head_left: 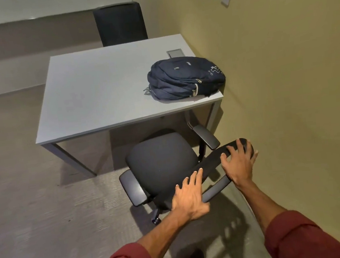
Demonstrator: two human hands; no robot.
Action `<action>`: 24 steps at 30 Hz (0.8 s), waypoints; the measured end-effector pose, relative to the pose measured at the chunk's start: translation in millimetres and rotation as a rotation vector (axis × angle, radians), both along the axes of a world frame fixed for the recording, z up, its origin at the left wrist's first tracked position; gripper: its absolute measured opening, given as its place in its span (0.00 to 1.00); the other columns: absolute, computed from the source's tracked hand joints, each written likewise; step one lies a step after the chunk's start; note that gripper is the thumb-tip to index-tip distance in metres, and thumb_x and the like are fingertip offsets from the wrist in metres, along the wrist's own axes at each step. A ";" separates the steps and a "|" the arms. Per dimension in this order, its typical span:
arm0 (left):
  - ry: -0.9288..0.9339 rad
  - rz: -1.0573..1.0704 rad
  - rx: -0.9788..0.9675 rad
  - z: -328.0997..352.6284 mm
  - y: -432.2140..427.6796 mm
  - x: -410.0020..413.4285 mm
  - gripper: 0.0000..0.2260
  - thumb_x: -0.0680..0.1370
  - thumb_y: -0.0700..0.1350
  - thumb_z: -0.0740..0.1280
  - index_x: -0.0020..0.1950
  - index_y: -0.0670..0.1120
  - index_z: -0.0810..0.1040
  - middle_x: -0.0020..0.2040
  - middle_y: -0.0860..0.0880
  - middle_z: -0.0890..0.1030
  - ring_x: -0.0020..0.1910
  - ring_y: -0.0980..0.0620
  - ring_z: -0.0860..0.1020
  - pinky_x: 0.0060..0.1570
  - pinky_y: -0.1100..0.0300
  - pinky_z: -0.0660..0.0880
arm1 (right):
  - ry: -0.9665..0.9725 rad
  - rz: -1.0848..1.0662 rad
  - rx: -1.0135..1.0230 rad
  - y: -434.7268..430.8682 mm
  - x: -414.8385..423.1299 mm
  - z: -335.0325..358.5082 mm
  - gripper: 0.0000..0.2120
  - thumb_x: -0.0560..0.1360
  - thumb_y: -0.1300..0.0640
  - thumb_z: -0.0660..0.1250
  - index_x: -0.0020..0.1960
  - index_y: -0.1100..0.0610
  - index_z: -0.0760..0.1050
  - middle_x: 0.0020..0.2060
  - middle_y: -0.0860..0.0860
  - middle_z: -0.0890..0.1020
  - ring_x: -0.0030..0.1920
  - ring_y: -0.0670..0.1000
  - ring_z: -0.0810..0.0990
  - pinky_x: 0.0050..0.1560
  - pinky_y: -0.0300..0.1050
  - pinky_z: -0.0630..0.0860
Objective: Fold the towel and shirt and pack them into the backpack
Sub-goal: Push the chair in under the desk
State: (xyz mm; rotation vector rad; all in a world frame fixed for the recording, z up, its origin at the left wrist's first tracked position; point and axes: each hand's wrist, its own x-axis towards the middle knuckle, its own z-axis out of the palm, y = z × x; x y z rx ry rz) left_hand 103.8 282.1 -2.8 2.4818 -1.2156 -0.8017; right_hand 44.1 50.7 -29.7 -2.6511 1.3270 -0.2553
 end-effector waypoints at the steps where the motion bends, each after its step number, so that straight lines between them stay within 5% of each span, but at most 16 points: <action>1: -0.009 -0.005 -0.006 -0.1 3.8 6.1 0.53 0.72 0.60 0.70 0.87 0.55 0.39 0.87 0.48 0.55 0.83 0.41 0.61 0.78 0.31 0.63 | -0.018 -0.004 -0.002 5.0 5.1 0.3 0.26 0.79 0.41 0.61 0.69 0.52 0.83 0.81 0.56 0.69 0.85 0.63 0.54 0.81 0.75 0.48; 20: -0.125 -0.117 -0.022 -2.1 72.9 125.9 0.47 0.71 0.59 0.67 0.87 0.57 0.49 0.85 0.49 0.63 0.77 0.43 0.71 0.71 0.38 0.75 | 0.046 -0.032 0.071 85.2 95.1 4.1 0.30 0.72 0.40 0.63 0.68 0.55 0.81 0.80 0.57 0.70 0.85 0.67 0.48 0.78 0.80 0.44; 24: -0.167 -0.142 -0.041 -4.4 86.6 151.2 0.43 0.78 0.78 0.56 0.87 0.59 0.49 0.85 0.51 0.63 0.78 0.46 0.70 0.71 0.40 0.74 | 0.118 -0.038 0.091 107.5 113.3 12.0 0.29 0.74 0.37 0.61 0.67 0.52 0.81 0.81 0.59 0.68 0.85 0.69 0.46 0.78 0.80 0.41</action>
